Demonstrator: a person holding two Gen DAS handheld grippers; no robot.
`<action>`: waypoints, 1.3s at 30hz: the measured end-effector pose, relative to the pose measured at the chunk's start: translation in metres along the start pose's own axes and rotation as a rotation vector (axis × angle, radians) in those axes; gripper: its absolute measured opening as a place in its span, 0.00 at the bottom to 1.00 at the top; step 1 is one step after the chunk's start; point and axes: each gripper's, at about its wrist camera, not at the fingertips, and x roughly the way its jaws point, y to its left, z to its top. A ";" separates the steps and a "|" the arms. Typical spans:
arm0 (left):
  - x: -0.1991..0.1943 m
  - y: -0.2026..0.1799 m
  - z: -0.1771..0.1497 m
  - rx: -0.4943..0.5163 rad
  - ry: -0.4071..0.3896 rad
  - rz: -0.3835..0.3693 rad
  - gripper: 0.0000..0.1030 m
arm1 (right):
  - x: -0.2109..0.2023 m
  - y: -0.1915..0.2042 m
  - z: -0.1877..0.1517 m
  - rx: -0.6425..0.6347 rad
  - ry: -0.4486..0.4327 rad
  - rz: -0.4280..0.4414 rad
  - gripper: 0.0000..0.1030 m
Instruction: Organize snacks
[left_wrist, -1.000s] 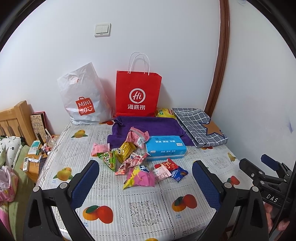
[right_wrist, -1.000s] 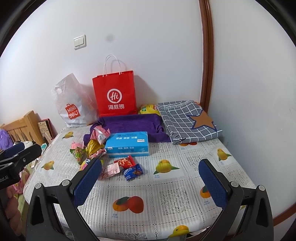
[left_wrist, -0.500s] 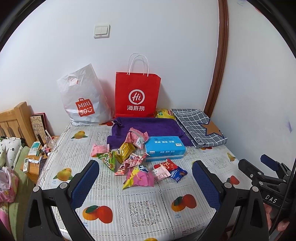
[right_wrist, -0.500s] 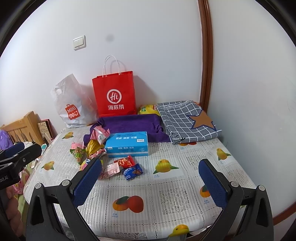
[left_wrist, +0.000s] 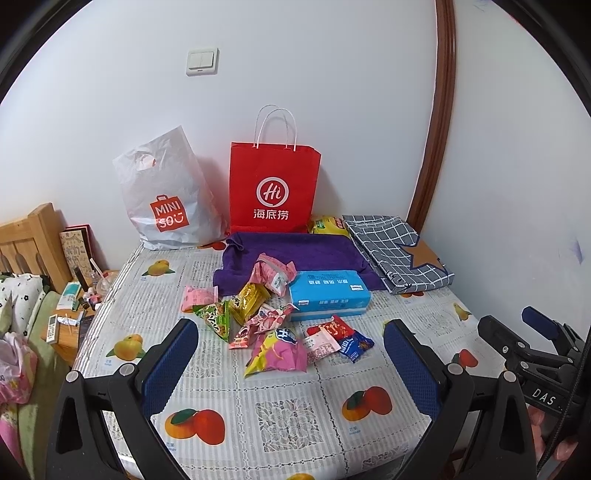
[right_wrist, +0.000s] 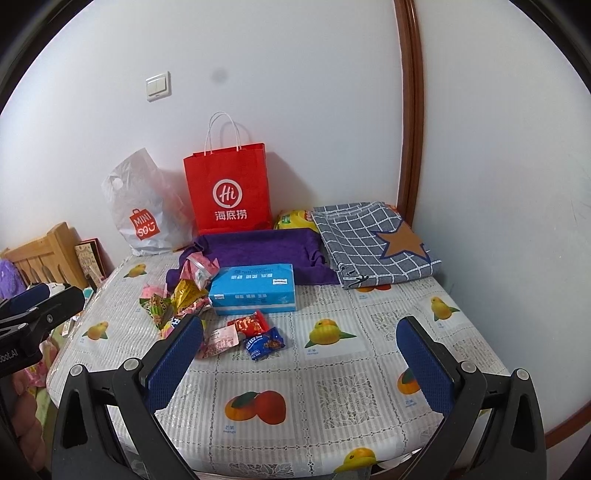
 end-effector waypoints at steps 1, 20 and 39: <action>-0.001 0.000 0.000 0.000 0.001 0.000 0.98 | 0.000 0.000 0.000 -0.001 0.000 -0.001 1.00; 0.003 -0.005 0.005 0.013 -0.008 0.002 0.98 | -0.004 0.001 0.004 -0.001 -0.019 0.013 1.00; 0.062 0.028 0.000 -0.022 0.062 0.062 0.97 | 0.050 0.007 -0.005 -0.049 -0.016 0.022 1.00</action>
